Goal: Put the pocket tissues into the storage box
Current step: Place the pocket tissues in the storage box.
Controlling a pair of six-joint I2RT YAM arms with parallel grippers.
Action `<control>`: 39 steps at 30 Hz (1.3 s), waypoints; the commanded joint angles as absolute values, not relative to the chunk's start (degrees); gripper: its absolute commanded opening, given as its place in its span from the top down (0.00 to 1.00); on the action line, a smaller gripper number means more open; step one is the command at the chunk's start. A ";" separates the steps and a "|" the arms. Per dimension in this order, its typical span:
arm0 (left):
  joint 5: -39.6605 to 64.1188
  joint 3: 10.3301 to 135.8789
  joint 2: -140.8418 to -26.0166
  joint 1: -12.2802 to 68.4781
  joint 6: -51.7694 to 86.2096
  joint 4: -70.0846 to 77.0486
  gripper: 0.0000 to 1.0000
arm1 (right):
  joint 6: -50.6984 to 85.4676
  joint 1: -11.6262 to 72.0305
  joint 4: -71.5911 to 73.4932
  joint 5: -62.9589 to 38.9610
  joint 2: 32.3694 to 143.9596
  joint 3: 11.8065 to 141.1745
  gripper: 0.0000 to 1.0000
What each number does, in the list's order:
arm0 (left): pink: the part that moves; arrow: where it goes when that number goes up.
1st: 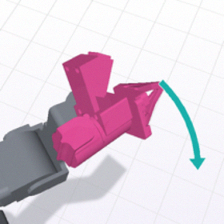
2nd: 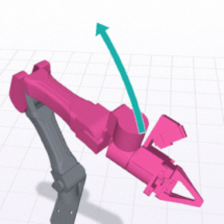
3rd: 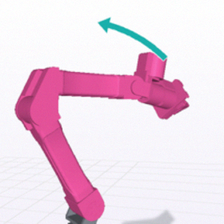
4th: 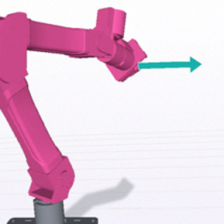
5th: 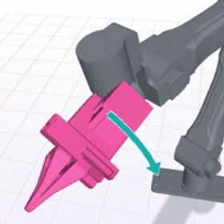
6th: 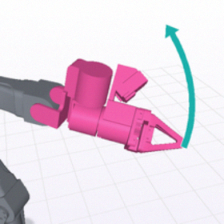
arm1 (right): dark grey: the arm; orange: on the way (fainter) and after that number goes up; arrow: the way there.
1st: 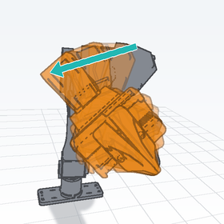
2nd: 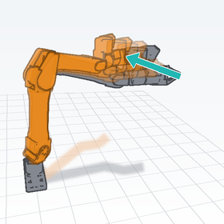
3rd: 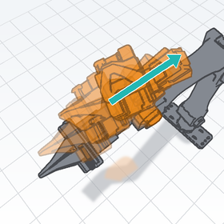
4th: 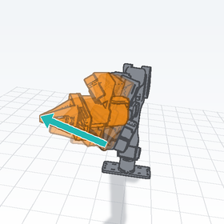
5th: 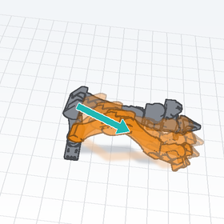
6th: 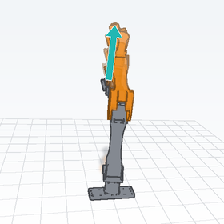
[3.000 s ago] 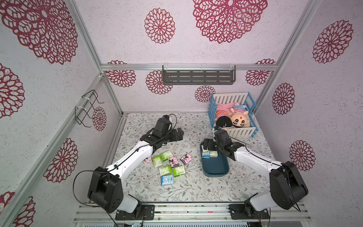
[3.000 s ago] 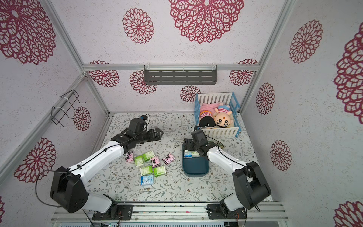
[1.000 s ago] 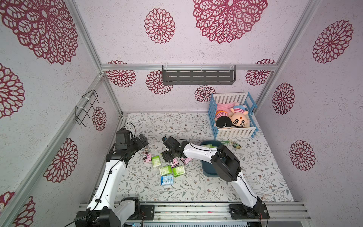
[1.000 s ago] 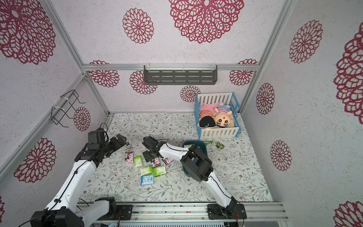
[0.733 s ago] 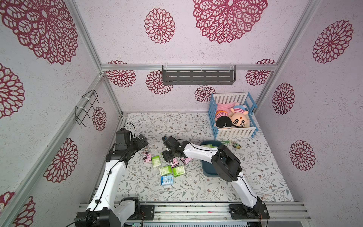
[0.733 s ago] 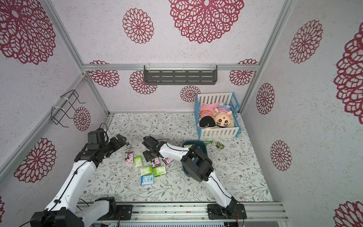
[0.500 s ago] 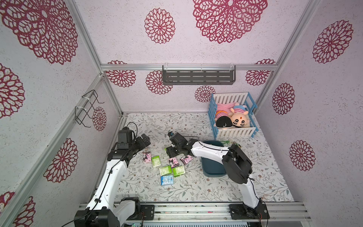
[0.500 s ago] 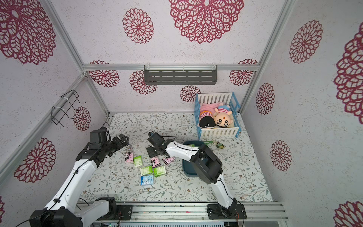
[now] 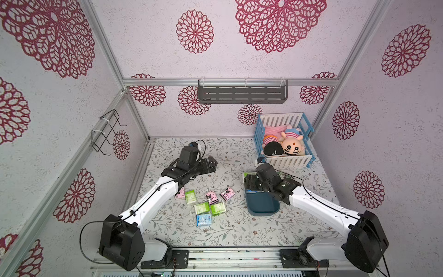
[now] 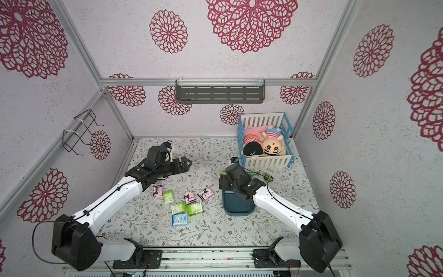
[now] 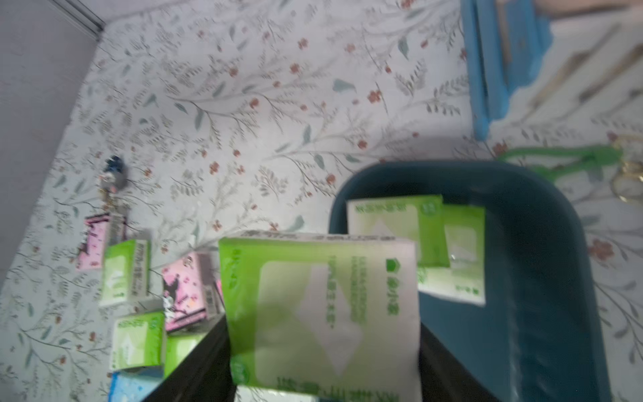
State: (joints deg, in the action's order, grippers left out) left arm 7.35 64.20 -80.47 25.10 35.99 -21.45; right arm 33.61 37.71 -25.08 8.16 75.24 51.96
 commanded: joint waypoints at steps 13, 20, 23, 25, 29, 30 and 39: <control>6.04 68.53 -85.16 28.24 34.29 -19.90 0.03 | 41.69 35.58 -19.50 5.57 76.16 40.60 0.22; 5.21 68.38 -84.90 28.21 33.94 -20.79 0.03 | 40.19 34.59 -16.10 4.07 81.12 41.65 0.20; 4.88 68.38 -84.68 28.21 33.72 -21.10 0.03 | 40.04 34.55 -14.83 3.60 82.06 41.53 0.20; 4.66 68.47 -84.71 28.24 33.60 -21.27 0.03 | 39.84 34.59 -14.43 3.84 82.65 41.70 0.19; 4.84 68.72 -85.03 28.24 33.54 -21.57 0.03 | 39.43 34.54 -13.47 4.39 83.64 42.15 0.18; 4.84 68.73 -85.14 28.24 33.57 -21.62 0.03 | 39.29 34.58 -13.29 4.48 83.96 42.26 0.18; 4.70 68.60 -85.17 28.21 33.42 -21.90 0.03 | 39.08 34.45 -11.70 4.94 86.31 43.26 0.16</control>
State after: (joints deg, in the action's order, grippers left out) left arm 5.21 67.31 -85.47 28.03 34.20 -21.47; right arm 39.66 34.85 -13.98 4.23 86.30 41.76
